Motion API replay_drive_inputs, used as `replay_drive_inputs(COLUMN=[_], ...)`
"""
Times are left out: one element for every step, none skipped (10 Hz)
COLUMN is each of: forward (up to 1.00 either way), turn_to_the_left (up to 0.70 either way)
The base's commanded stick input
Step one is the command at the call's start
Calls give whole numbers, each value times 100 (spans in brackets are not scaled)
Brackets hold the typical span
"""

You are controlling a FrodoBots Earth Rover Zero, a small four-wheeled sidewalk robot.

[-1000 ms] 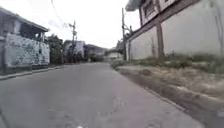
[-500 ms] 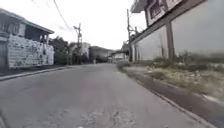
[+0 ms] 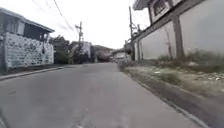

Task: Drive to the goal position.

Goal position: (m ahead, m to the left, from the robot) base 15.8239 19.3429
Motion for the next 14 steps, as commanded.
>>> replay_drive_inputs(forward=[100, 100, 100, 100, 100, 100, 100, 100, 100, 100, 100, 100, 100, 100], turn_to_the_left=[0, 0, 0, 0, 0, 0, 0, 0, 0, 0, 0, 0, 0, 0])
